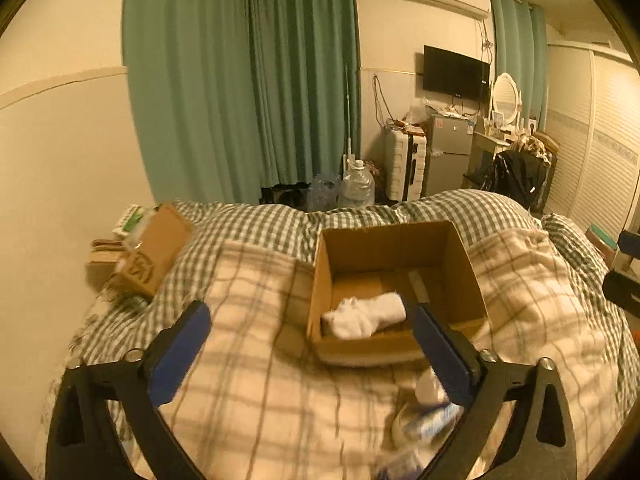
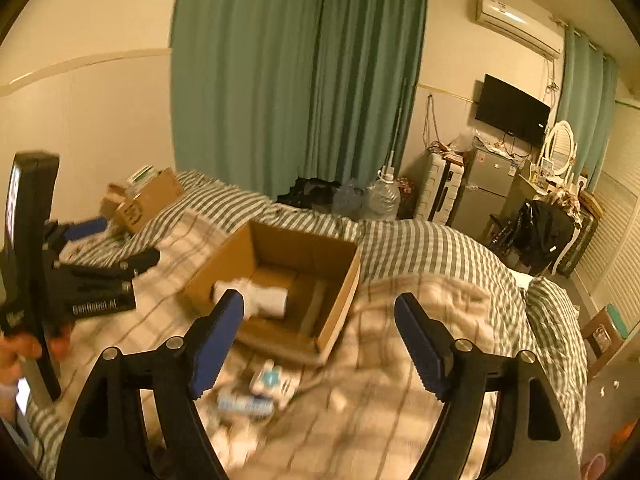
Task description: Organize objects
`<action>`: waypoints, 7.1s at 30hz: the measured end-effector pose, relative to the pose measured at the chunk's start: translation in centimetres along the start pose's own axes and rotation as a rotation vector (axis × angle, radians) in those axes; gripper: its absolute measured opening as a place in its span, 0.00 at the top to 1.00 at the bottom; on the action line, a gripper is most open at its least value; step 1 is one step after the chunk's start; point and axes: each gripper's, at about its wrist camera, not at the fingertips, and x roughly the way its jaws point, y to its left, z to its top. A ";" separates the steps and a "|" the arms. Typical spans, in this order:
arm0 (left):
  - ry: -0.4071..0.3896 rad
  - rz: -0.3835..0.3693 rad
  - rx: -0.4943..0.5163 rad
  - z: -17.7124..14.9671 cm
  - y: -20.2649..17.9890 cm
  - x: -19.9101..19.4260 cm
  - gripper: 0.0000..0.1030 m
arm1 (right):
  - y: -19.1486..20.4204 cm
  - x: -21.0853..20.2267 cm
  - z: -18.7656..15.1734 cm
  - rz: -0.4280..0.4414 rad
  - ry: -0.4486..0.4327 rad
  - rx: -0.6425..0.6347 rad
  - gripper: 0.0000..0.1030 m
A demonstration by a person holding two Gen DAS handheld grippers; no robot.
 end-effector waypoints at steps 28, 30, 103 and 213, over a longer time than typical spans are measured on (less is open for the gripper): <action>0.111 0.022 -0.026 -14.3 1.3 -3.5 0.00 | 12.3 2.3 -15.6 0.182 0.369 -0.198 0.65; 0.119 0.026 -0.023 -14.3 1.2 -3.4 0.00 | 12.4 2.2 -15.6 0.179 0.369 -0.202 0.65; 0.334 -0.169 0.116 -15.1 -7.7 2.9 0.30 | 0.9 0.5 -14.2 0.054 0.229 0.015 0.95; 0.059 -0.028 -0.077 -10.4 0.9 3.0 0.03 | 8.3 13.2 -16.3 0.231 0.507 -0.053 0.74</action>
